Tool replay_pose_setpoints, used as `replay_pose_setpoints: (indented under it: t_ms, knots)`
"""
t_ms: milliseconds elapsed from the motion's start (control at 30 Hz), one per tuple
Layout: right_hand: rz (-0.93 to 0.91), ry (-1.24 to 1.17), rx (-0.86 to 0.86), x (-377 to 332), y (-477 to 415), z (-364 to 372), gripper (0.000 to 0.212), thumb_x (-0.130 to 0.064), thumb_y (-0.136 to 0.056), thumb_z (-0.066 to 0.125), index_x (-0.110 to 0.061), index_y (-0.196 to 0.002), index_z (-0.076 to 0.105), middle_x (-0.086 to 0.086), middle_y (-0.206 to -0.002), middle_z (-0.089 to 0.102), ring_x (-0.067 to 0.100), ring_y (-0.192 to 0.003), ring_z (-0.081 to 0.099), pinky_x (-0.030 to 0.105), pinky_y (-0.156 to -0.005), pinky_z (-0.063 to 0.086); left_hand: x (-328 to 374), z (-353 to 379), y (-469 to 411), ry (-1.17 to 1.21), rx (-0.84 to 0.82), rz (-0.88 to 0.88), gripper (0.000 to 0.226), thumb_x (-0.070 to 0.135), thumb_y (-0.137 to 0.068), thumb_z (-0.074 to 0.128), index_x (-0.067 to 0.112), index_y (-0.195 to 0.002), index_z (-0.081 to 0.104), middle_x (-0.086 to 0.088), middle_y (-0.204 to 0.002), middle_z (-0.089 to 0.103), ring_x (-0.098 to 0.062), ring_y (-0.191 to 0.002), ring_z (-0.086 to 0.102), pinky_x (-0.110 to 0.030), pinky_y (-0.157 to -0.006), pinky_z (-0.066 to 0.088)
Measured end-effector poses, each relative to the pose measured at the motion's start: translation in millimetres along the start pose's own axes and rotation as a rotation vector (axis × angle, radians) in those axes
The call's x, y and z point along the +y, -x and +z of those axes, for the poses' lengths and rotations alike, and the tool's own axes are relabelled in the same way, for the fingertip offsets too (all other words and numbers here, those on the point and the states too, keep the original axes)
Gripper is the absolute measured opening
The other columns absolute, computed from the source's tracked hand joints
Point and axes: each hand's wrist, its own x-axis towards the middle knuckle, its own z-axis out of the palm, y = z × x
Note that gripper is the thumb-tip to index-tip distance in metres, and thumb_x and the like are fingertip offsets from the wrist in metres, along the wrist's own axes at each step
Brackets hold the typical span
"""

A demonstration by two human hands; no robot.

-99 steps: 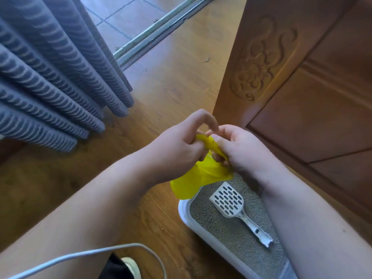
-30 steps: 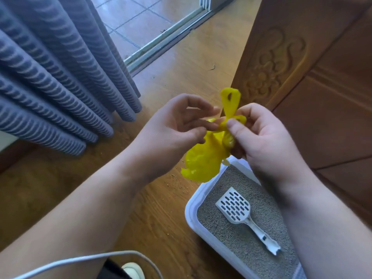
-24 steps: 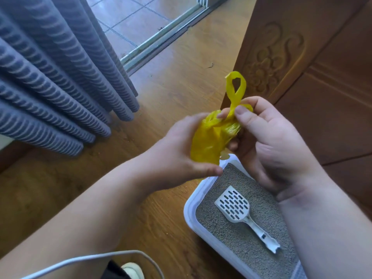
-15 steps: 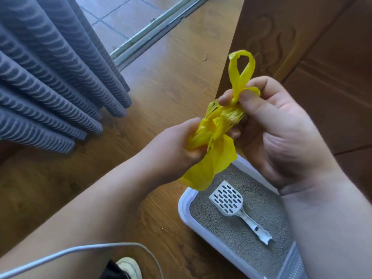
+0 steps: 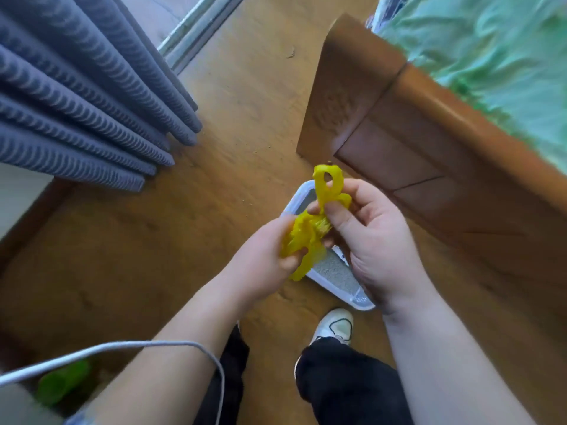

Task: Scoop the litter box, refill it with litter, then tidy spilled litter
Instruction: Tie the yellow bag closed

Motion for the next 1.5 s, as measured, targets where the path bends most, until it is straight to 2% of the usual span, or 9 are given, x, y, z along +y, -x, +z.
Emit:
replay_pose_setpoints:
  t_ms: [233, 467, 667, 833, 1000, 1100, 1167, 1300, 1500]
  knots:
    - [-0.028, 0.134, 0.018, -218.3, 116.7, 44.1, 0.014, -0.029, -0.092, 0.062, -0.018, -0.099, 0.065, 0.007, -0.092, 0.074, 0.017, -0.074, 0.064, 0.026, -0.061, 0.050, 160.2, -99.0, 121.4, 0.060, 0.001, 0.041, 0.041, 0.026, -0.086, 0.071, 0.031, -0.123, 0.054, 0.009, -0.116, 0.061, -0.007, -0.106, 0.060, -0.036, -0.093, 0.051]
    - [-0.224, 0.082, 0.198, -397.4, 241.5, 69.0, 0.011, -0.018, -0.094, 0.061, -0.011, -0.101, 0.064, 0.004, -0.087, 0.073, 0.012, -0.066, 0.064, 0.030, -0.061, 0.055, 311.4, -189.4, 204.6, -0.092, 0.040, 0.305, 0.061, 0.029, -0.084, 0.076, 0.024, -0.138, 0.049, 0.005, -0.135, 0.051, -0.012, -0.123, 0.047, -0.028, -0.105, 0.039]
    - [-0.516, 0.062, 0.402, -490.0, 327.1, 54.2, 0.018, -0.022, -0.088, 0.064, -0.008, -0.100, 0.065, 0.006, -0.083, 0.071, 0.015, -0.064, 0.059, 0.026, -0.056, 0.049, 406.6, -191.2, 234.4, -0.016, -0.071, 0.521, 0.081, 0.027, -0.075, 0.083, 0.056, -0.131, 0.033, 0.009, -0.137, 0.040, -0.012, -0.127, 0.046, -0.034, -0.105, 0.045]
    - [-0.618, 0.171, 0.497, -529.9, 399.6, 7.2, 0.007, -0.009, -0.098, 0.058, -0.011, -0.097, 0.065, 0.003, -0.082, 0.072, 0.020, -0.062, 0.059, 0.038, -0.059, 0.050, 463.4, -134.4, 256.3, 0.084, -0.173, 0.545, 0.104, 0.054, -0.056, 0.081, 0.050, -0.143, 0.024, 0.005, -0.149, 0.031, -0.012, -0.132, 0.044, -0.028, -0.097, 0.051]
    - [-0.685, 0.178, 0.605, -541.7, 491.8, -51.8, 0.010, -0.006, -0.099, 0.056, -0.009, -0.095, 0.065, 0.002, -0.080, 0.073, 0.016, -0.060, 0.063, 0.026, -0.057, 0.053, 509.6, -41.2, 295.0, 0.157, -0.377, 0.504, 0.105, 0.019, -0.073, 0.086, 0.036, -0.150, 0.016, 0.001, -0.149, 0.027, -0.022, -0.130, 0.049, -0.021, -0.080, 0.053]
    - [-0.705, 0.142, 0.635, -537.6, 559.0, -93.6, 0.008, -0.006, -0.099, 0.056, -0.007, -0.097, 0.064, 0.004, -0.081, 0.073, 0.017, -0.063, 0.066, 0.027, -0.059, 0.056, 542.5, 29.5, 330.8, 0.272, -0.491, 0.458, 0.089, 0.002, -0.079, 0.079, 0.031, -0.145, 0.026, -0.011, -0.141, 0.045, -0.009, -0.094, 0.069, -0.021, -0.066, 0.054]
    - [-0.715, 0.117, 0.669, -530.8, 605.4, -124.5, 0.008, -0.008, -0.099, 0.057, -0.007, -0.097, 0.064, 0.007, -0.086, 0.073, 0.018, -0.068, 0.068, 0.031, -0.064, 0.057, 566.4, 77.8, 357.8, 0.379, -0.555, 0.404, 0.088, 0.007, -0.070, 0.079, 0.026, -0.142, 0.033, -0.012, -0.127, 0.055, -0.012, -0.085, 0.070, -0.031, -0.071, 0.058]
    - [-0.749, 0.041, 0.748, -511.3, 695.5, -183.0, 0.009, -0.006, -0.099, 0.056, -0.006, -0.095, 0.063, 0.016, -0.094, 0.071, 0.022, -0.077, 0.067, 0.027, -0.062, 0.057, 608.7, 171.7, 400.0, 0.598, -0.700, 0.318, 0.085, 0.022, -0.054, 0.080, 0.019, -0.133, 0.050, -0.020, -0.123, 0.063, -0.033, -0.098, 0.066, -0.048, -0.074, 0.055]
    - [-0.725, 0.054, 0.948, -486.2, 818.1, -277.1, 0.009, -0.006, -0.100, 0.055, -0.009, -0.096, 0.062, 0.005, -0.085, 0.073, 0.019, -0.072, 0.069, 0.026, -0.062, 0.056, 667.9, 301.1, 456.7, 0.522, -0.860, 0.290, 0.057, 0.010, -0.069, 0.066, 0.016, -0.125, 0.057, -0.018, -0.119, 0.068, -0.036, -0.105, 0.067, -0.051, -0.081, 0.056]
